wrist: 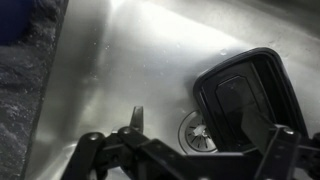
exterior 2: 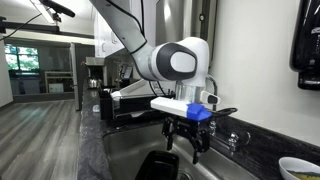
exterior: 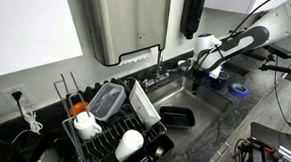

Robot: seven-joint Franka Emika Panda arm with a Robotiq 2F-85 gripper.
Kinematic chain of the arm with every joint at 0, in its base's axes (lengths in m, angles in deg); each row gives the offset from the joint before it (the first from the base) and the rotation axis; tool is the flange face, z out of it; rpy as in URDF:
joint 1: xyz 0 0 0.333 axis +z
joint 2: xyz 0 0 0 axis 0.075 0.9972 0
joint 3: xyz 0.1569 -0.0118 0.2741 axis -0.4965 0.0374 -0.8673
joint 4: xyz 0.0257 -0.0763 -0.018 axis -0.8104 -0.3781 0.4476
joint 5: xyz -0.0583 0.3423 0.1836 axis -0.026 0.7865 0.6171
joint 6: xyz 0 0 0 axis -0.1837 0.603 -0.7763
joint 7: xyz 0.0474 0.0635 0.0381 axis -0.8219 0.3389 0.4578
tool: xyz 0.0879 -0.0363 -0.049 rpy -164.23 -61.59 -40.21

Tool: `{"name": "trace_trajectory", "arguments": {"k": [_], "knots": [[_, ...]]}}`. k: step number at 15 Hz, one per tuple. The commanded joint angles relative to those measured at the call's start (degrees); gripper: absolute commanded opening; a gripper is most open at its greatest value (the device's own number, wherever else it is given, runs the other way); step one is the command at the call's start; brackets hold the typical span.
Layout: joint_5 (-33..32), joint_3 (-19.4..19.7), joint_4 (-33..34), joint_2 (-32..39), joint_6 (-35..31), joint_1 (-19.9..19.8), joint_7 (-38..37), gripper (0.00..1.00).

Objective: Pick up the black plate from the dish rack and put it in the sink.

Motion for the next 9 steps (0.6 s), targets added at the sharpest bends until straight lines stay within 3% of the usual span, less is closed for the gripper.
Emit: {"name": "trace_trajectory", "arguments": {"k": [1,9], "knots": [[0.70,1.33,-6.11,-7.76,1.71,2.20,-7.61,1.00],[0.21,1.45,-11.16,-17.63,0.92,6.43,-21.25,1.00]]}}
